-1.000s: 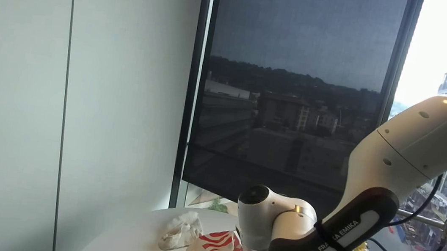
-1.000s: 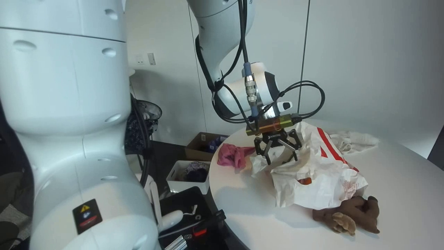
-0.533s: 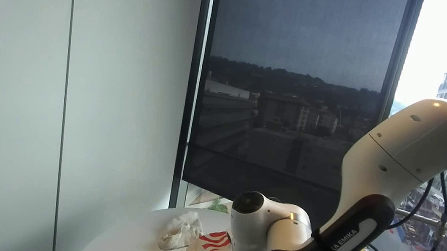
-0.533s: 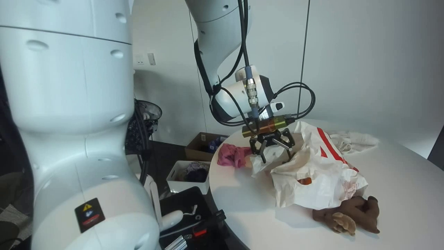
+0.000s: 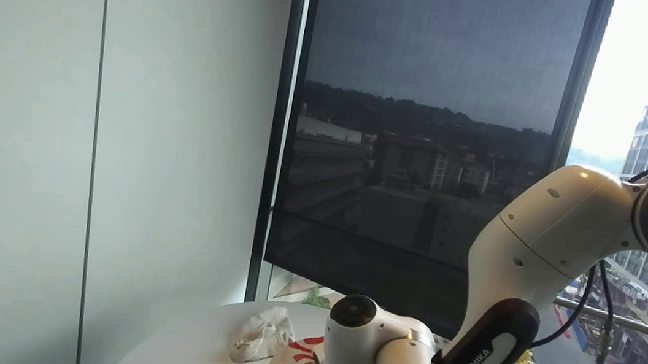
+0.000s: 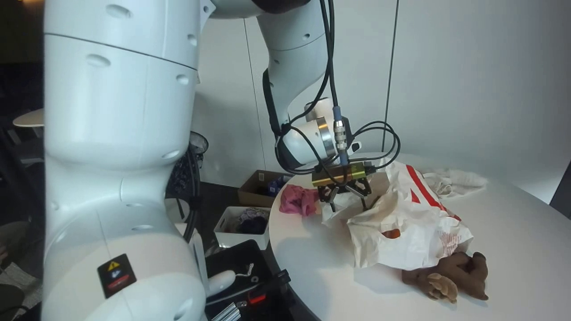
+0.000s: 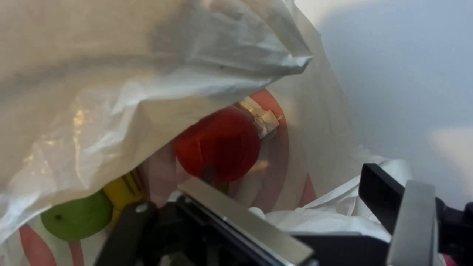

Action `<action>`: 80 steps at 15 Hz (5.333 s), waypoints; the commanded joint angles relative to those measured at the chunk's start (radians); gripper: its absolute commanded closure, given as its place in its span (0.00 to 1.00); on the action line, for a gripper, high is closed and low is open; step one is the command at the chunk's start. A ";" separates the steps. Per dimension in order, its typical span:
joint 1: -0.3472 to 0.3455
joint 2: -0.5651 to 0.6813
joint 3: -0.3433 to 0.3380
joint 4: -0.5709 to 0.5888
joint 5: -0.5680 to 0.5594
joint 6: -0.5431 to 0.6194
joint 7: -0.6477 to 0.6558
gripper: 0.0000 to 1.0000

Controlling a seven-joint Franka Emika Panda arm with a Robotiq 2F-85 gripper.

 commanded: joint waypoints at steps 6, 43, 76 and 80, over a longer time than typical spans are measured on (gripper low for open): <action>0.034 0.167 -0.070 0.123 -0.107 0.084 0.003 0.00; -0.110 0.096 0.127 0.394 0.816 -0.757 -0.462 0.85; 0.026 0.022 0.155 0.392 0.565 -1.036 -0.388 0.86; 0.015 0.023 0.187 0.402 0.627 -0.942 -0.474 0.86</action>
